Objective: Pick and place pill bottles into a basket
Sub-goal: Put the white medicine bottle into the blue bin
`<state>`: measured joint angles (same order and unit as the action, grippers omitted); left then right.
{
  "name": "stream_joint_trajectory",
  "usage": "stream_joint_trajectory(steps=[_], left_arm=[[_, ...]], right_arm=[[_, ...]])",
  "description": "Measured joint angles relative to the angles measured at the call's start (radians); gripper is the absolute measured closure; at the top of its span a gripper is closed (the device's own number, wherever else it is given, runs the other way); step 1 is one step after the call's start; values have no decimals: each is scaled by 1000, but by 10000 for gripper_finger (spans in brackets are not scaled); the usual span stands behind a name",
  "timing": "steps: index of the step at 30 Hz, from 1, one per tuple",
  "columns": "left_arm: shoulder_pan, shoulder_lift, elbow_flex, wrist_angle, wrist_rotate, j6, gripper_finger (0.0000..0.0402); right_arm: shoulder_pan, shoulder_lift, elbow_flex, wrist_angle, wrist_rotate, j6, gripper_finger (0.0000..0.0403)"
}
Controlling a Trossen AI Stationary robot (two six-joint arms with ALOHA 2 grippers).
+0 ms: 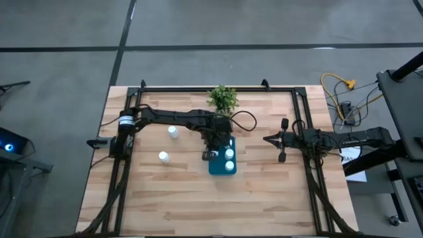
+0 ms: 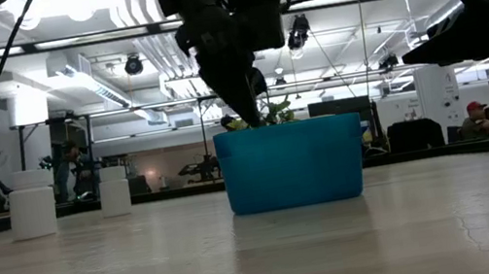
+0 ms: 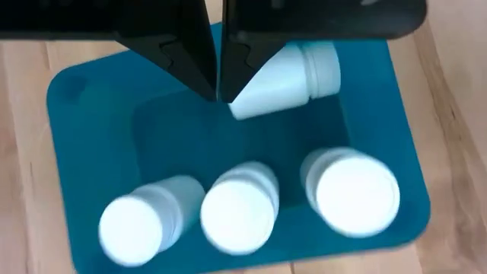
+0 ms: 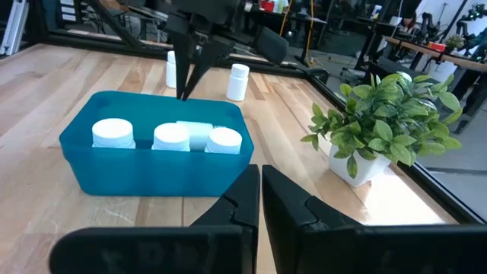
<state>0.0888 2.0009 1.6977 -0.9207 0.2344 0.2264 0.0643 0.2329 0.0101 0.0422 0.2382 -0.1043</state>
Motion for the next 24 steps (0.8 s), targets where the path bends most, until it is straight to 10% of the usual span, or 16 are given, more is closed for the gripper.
stream_joint_trajectory(steps=[24], left_arm=[[0,-196,-261,259,-35,-11,402]], right_arm=[[1,-3,0,16,0,10,394]])
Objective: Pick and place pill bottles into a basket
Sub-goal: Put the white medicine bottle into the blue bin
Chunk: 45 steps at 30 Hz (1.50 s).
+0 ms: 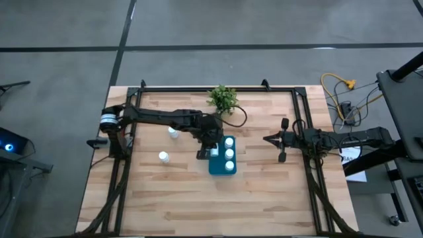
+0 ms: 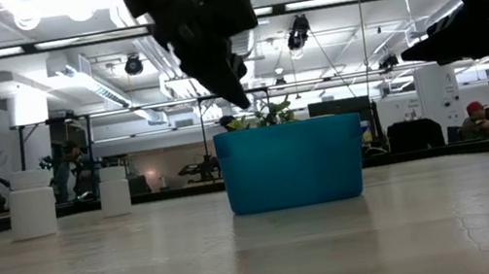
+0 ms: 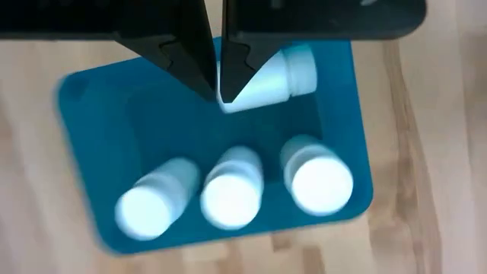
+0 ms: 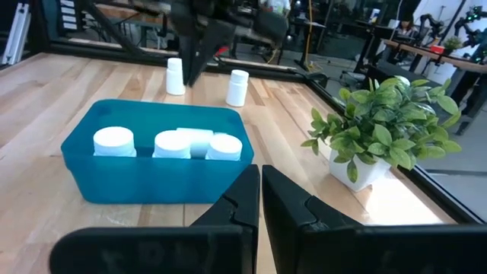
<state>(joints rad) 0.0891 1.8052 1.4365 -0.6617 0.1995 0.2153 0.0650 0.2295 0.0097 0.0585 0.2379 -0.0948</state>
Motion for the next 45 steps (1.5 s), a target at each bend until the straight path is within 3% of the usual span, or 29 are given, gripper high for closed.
stream_joint_trajectory(steps=[18,23,28,34,45], left_arm=[[1,-4,7,-1,-44,6,402],[3,-6,7,-5,-44,75,400],[3,-6,7,-1,-65,101,364],[3,-7,7,0,-185,116,315],[3,-7,7,0,-184,56,276]], right_arm=[[-1,1,0,5,2,-55,394],[-1,1,0,27,5,-62,394],[-1,0,0,38,8,-83,394],[-1,0,0,42,35,-108,394],[-1,1,20,82,36,-126,394]])
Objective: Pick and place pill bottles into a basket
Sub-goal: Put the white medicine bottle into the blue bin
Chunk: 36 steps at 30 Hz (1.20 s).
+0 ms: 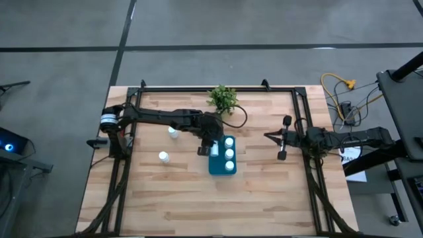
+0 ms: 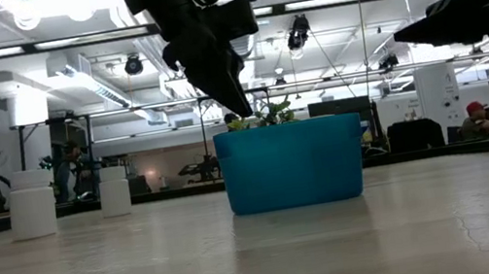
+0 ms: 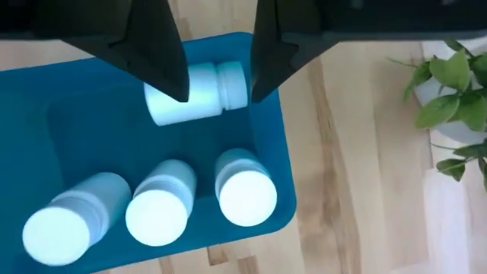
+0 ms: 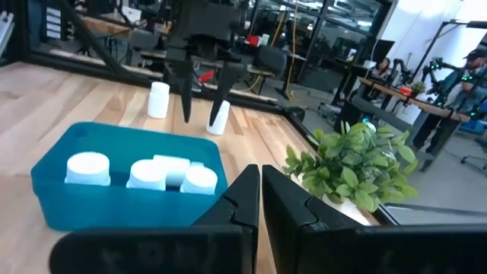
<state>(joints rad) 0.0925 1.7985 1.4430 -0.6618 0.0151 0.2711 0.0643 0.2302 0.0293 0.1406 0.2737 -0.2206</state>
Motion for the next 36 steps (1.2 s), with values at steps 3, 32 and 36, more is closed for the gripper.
stream_joint_trajectory(steps=[3,32,36], left_arm=[[-3,0,-2,-4,8,-25,248],[-67,123,-5,44,31,-136,91],[-67,125,-5,46,25,-138,73]], right_arm=[[0,0,6,-1,0,0,394],[0,0,12,1,-7,-36,394],[0,1,12,1,-9,-36,394]])
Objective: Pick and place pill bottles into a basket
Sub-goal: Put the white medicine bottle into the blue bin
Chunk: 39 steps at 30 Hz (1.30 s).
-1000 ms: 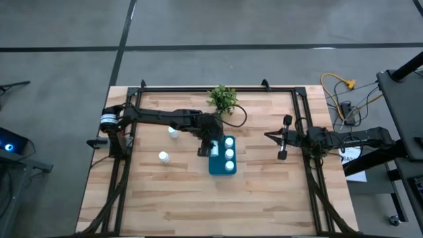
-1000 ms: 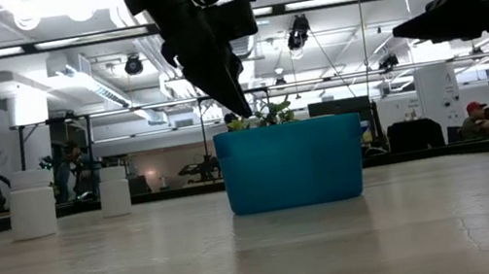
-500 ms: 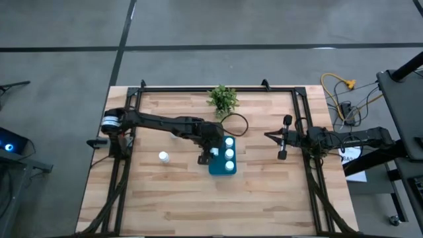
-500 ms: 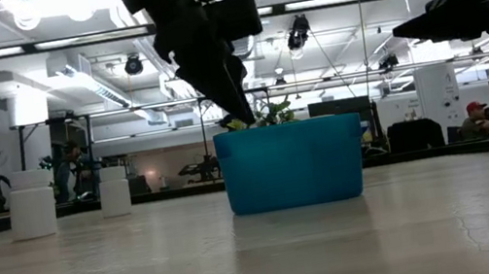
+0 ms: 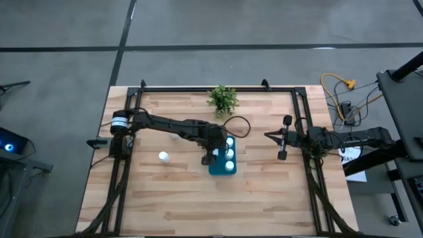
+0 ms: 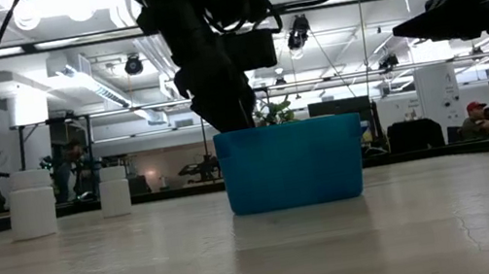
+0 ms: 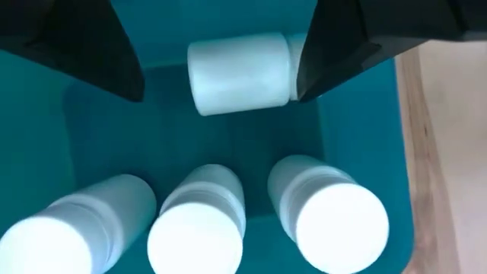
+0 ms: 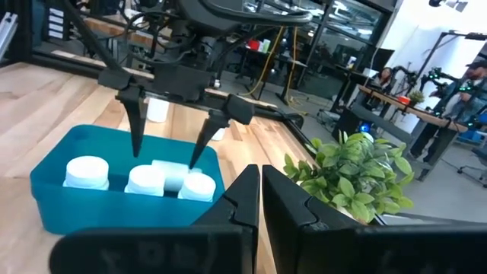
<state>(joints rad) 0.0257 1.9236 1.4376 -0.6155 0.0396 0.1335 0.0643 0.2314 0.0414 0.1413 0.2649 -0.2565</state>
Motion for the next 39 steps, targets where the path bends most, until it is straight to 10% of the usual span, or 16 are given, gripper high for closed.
stream_joint_trajectory(steps=[39], left_arm=[[-26,92,-9,-23,-85,-24,56]], right_arm=[[0,-1,0,26,-2,-8,394]])
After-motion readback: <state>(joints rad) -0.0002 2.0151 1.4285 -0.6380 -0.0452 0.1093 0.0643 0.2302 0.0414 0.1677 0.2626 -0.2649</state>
